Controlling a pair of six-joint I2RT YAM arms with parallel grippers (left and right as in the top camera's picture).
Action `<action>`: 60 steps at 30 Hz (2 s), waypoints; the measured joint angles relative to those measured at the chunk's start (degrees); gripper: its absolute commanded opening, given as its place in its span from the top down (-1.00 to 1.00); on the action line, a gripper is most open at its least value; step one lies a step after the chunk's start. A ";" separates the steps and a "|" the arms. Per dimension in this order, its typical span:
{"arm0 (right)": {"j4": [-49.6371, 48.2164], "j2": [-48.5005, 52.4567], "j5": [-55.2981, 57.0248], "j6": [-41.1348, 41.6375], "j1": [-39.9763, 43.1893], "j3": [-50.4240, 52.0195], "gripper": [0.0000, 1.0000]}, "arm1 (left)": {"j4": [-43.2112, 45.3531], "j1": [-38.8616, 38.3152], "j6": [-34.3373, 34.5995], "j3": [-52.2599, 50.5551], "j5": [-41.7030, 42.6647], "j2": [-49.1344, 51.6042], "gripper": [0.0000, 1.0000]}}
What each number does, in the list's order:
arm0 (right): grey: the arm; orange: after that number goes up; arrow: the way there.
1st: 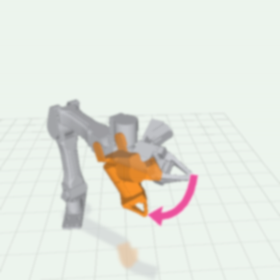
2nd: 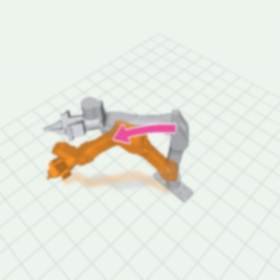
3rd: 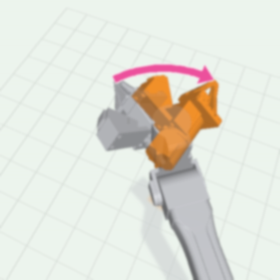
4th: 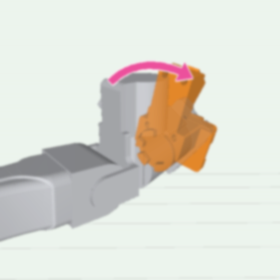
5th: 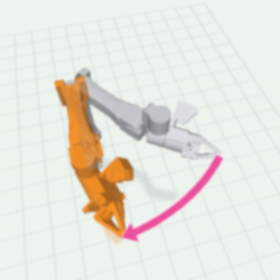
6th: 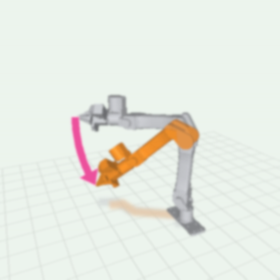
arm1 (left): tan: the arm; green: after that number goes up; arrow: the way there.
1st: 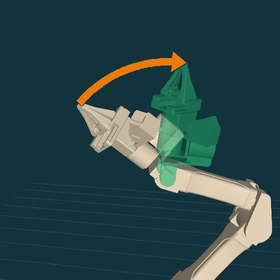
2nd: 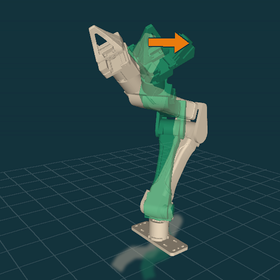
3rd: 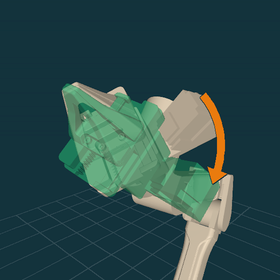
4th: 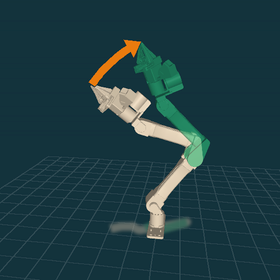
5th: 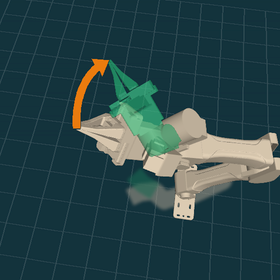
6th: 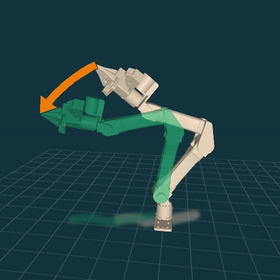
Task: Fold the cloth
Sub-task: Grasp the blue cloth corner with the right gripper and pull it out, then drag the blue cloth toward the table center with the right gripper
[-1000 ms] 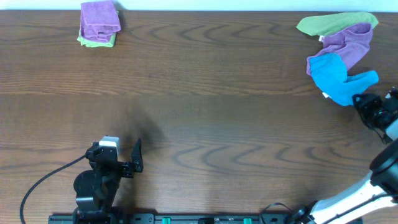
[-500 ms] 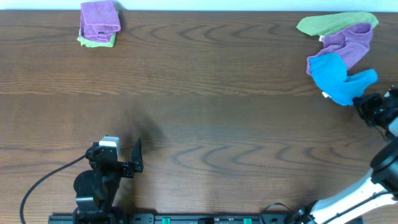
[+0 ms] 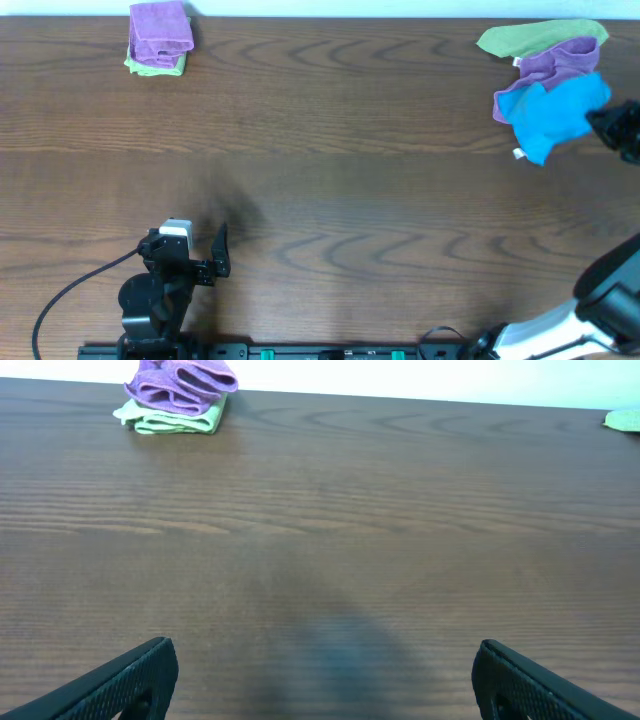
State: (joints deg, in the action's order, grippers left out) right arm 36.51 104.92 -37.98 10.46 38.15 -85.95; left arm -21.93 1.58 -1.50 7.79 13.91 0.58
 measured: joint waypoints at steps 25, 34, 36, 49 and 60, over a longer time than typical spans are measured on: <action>13.66 -11.47 3.34 -2.84 -45.86 -17.31 0.78 | 0.00 0.00 0.02 0.00 0.00 0.00 -0.90; 30.97 -11.56 17.51 -8.41 -42.80 -17.35 -0.42 | 0.00 0.00 0.00 0.00 -0.02 0.00 -0.90; 31.41 -11.58 18.27 -9.29 -42.82 -16.96 -0.40 | 0.00 0.00 0.00 0.00 -0.02 0.00 -0.90; 18.58 -10.27 15.41 -12.46 -49.11 6.36 -0.10 | 0.00 0.00 0.00 0.00 -0.02 0.00 -0.90; 12.13 -8.79 18.21 -10.86 -52.65 16.79 -0.08 | 0.00 0.00 0.00 0.00 -0.02 0.00 -0.91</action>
State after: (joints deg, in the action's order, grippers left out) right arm 48.64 96.14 -19.77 -0.40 -14.50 -69.17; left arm -21.93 1.58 -1.50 7.79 13.89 0.58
